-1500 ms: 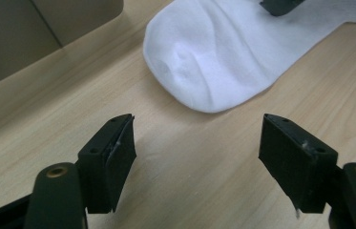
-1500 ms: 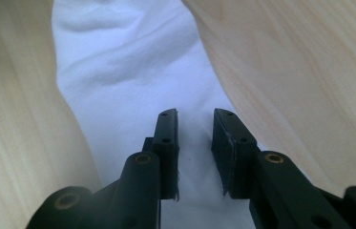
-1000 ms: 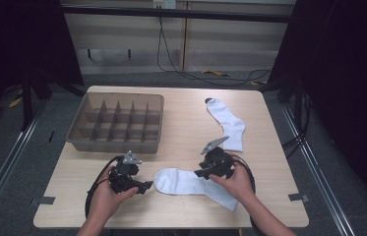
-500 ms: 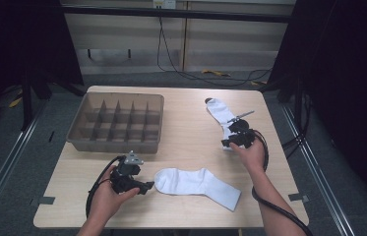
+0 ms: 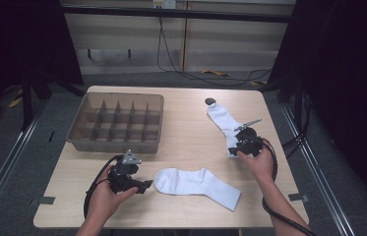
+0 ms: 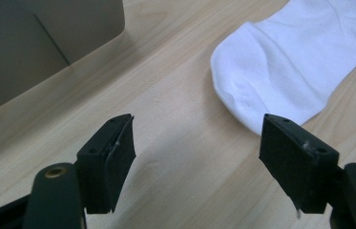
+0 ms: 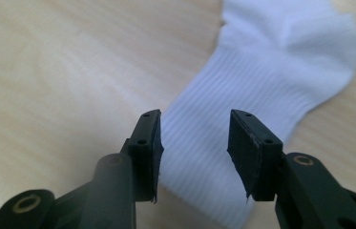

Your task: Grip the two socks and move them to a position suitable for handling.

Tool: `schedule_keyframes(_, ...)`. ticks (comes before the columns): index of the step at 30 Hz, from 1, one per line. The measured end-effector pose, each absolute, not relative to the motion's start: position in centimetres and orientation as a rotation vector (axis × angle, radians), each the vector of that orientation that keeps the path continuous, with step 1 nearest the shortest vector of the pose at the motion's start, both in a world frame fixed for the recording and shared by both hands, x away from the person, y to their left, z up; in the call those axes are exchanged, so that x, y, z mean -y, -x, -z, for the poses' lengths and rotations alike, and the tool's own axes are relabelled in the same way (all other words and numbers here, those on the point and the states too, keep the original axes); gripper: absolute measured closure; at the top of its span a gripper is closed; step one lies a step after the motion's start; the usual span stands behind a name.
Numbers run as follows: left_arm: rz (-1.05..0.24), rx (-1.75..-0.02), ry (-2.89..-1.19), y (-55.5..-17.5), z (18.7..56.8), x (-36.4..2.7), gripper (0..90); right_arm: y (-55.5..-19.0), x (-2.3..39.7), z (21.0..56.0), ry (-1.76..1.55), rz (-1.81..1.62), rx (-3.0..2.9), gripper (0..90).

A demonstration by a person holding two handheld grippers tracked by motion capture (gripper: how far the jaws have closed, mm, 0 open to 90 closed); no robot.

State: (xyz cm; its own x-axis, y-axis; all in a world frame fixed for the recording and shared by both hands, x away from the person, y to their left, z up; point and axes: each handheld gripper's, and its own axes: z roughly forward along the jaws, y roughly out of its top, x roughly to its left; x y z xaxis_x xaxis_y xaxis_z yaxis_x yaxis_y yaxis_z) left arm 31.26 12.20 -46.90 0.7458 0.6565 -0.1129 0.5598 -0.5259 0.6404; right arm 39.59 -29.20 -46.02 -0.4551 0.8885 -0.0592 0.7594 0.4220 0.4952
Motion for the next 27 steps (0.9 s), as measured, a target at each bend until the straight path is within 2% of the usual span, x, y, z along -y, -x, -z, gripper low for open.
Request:
schedule_keyframes(8, -0.172, -0.888, -2.281, -31.2, 47.1, -11.8, 27.6, -44.2, 30.0, 46.2, -1.553, -0.627, -2.254, 45.3)
schedule_keyframes(12, -0.169, -0.872, -2.279, -30.8, 46.9, -11.5, 27.6, -46.1, 29.6, 47.4, -1.567, -0.568, -2.278, 45.8)
schedule_keyframes(14, -0.174, -0.852, -2.283, -30.5, 46.6, -11.4, 27.6, -46.5, 30.0, 48.0, -1.623, -0.627, -2.240, 57.1)
schedule_keyframes(15, -0.179, -0.851, -2.279, -30.5, 46.6, -11.3, 27.6, -46.4, 30.1, 47.9, -1.618, -0.627, -2.245, 73.0)
schedule_keyframes(16, -0.174, -0.849, -2.280, -30.4, 46.5, -11.3, 27.6, -46.3, 30.1, 47.9, -1.622, -0.649, -2.264, 83.7)
schedule_keyframes(22, -0.182, -0.846, -2.283, -30.4, 46.5, -11.1, 27.6, -45.3, 29.6, 46.7, -1.523, -0.643, -2.315, 85.6)
schedule_keyframes(25, -0.181, -0.850, -2.282, -30.3, 46.5, -11.0, 27.6, -44.2, 29.0, 44.6, -1.442, -0.703, -2.326, 85.5)
schedule_keyframes(26, -0.186, -0.848, -2.286, -30.3, 46.4, -11.0, 27.5, -43.5, 28.2, 42.6, -1.363, -0.745, -2.346, 85.5)
schedule_keyframes(27, -0.186, -0.848, -2.286, -30.3, 46.4, -11.0, 27.5, -43.5, 28.2, 42.6, -1.363, -0.745, -2.346, 85.5)
